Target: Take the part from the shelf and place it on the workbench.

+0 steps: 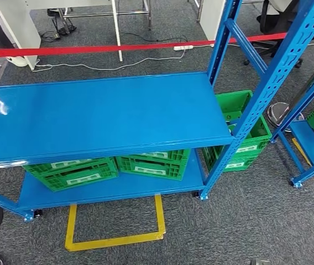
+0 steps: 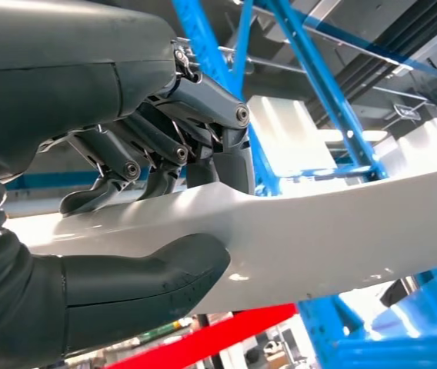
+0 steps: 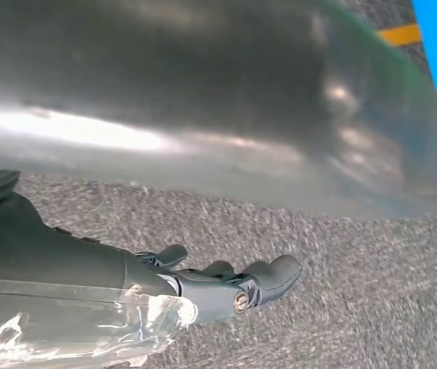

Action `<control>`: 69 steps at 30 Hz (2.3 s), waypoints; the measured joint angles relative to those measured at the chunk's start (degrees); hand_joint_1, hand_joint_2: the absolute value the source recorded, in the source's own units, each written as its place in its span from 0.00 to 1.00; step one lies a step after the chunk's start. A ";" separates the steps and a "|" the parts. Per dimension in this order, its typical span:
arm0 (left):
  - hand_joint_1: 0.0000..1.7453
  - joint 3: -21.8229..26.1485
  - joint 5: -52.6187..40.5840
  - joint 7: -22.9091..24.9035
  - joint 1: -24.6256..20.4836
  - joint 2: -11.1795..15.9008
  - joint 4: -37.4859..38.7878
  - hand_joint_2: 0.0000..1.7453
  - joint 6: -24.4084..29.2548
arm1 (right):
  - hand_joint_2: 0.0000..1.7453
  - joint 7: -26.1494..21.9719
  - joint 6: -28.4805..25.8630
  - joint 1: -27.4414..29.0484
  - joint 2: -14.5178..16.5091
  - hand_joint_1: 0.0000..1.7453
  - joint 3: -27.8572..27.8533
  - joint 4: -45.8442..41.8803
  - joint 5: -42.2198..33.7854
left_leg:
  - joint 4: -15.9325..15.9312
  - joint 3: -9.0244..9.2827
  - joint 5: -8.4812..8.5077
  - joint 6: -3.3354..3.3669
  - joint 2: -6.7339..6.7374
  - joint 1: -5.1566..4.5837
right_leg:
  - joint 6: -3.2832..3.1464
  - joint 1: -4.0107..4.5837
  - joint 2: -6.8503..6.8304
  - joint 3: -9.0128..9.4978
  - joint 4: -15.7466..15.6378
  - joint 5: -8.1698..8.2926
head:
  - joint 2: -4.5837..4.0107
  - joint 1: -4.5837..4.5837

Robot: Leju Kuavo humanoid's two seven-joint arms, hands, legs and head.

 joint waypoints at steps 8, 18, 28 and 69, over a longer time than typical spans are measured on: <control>1.00 1.00 0.02 0.00 -0.23 -0.58 -0.16 1.00 -1.05 | 0.00 0.00 -0.02 0.30 0.07 0.00 -0.59 -0.06 1.04 | 0.24 -4.98 4.17 2.79 0.49 -0.95 | 0.39 -0.15 -0.03 -2.59 15.77 -11.11 | 0.00 0.24; 1.00 2.85 0.13 0.00 0.07 -0.96 -0.64 1.00 -1.79 | 0.00 0.00 0.17 0.37 0.18 0.00 -1.69 -1.02 2.69 | 2.27 -8.58 4.83 0.61 0.38 -1.12 | -2.43 0.93 -0.37 8.54 -2.87 -5.91 | 0.01 0.21; 1.00 3.55 0.14 0.00 -0.29 -0.99 -0.64 1.00 -1.88 | 0.00 0.00 1.58 0.70 0.34 0.00 -3.24 -1.90 3.15 | 1.32 2.14 -0.85 0.40 0.31 -0.93 | -1.70 1.02 -0.41 -0.49 -0.42 0.72 | 0.01 0.09; 1.00 8.33 1.61 0.00 -0.02 -3.37 -1.02 1.00 -6.49 | 0.00 22.58 1.93 0.40 3.39 0.00 -15.28 0.65 2.94 | -2.58 1.62 1.29 2.90 0.69 -1.06 | 0.64 0.26 -0.17 -5.78 15.26 -7.53 | -0.03 0.92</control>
